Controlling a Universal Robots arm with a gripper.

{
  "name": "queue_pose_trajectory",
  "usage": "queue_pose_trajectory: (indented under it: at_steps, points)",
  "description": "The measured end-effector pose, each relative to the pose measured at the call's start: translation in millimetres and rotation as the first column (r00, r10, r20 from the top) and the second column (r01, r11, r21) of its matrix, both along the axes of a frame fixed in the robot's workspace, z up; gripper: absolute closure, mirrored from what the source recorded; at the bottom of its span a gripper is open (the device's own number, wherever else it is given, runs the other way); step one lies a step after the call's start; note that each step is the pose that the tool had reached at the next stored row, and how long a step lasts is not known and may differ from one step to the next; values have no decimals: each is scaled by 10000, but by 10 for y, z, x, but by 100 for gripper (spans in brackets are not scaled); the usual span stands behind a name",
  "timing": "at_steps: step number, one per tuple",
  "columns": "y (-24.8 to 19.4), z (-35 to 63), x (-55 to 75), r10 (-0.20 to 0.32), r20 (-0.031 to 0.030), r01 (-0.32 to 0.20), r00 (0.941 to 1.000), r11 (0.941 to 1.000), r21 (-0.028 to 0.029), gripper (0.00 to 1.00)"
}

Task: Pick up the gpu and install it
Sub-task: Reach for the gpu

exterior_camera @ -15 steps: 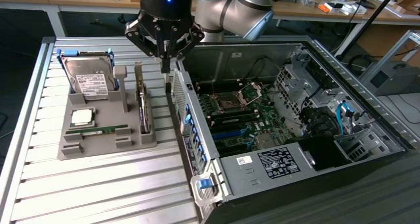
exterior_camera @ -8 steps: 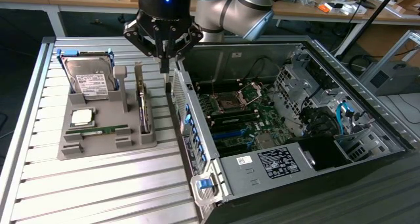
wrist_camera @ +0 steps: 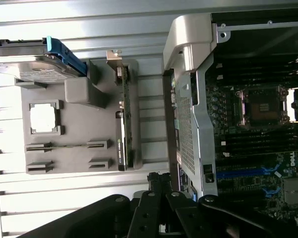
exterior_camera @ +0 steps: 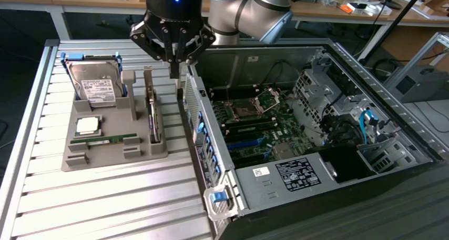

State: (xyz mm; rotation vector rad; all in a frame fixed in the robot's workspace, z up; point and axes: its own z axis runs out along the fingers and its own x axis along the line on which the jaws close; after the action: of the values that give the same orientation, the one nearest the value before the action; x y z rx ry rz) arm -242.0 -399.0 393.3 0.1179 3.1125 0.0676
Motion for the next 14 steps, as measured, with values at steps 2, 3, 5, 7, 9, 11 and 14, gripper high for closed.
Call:
queue_pose_trajectory:
  at_steps: [2,3,5,7,9,11,14]
  points:
    - [0,0,-5,0,0,0,10000,10000,0,89]
    - [0,0,-7,0,0,0,10000,10000,0,89]
    - [0,0,-12,0,0,0,10000,10000,0,89]
    - [0,0,-17,0,0,0,10000,10000,0,89]
    - [0,0,-24,0,0,0,10000,10000,0,89]
    - [0,0,-30,0,0,0,10000,10000,1,89]
    - [0,0,-36,0,0,0,10000,10000,0,89]
